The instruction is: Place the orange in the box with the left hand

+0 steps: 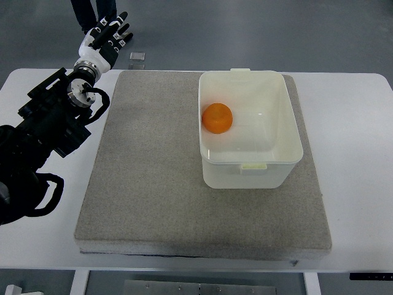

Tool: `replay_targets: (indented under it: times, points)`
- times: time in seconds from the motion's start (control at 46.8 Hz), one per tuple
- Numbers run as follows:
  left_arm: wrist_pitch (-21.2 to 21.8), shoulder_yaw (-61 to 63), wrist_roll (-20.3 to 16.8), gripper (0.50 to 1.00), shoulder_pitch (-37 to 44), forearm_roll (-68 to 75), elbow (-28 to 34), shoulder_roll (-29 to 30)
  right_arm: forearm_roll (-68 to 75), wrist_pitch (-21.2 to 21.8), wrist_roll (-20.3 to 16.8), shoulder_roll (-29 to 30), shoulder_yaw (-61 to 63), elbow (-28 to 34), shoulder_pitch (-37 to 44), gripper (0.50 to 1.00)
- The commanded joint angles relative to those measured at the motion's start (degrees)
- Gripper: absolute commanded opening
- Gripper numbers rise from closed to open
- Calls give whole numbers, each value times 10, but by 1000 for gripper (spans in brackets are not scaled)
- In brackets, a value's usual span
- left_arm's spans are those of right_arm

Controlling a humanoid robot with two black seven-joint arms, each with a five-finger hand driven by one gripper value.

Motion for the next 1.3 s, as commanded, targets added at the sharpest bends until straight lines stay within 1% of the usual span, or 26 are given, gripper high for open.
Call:
replay_targets:
  times: [0.0,0.085,0.192,0.342,0.513,0.641,1.282]
  points:
    - [2,6,-7,896,1,1,1,0,0,0,0,0,0,0,0,944]
    - [6,6,-7,898,-1,1,0,0,0,0,0,0,0,0,0,944]
    - [23,9,-7,902,-6,4,0,9,0,0,0,0,0,0,0,944]
    - [37,43,-8,898,-19,12,0,16,0,0,0,0,0,0,0,944]
    - [38,45,-8,896,-26,12,-1,18,0,0,0,0,0,0,0,944]
    - [38,46,-8,896,-49,13,-1,21,0,0,0,0,0,0,0,944]
    - [44,47,-8,906,-28,14,0,23,1,1,0,0,1,0,0,944]
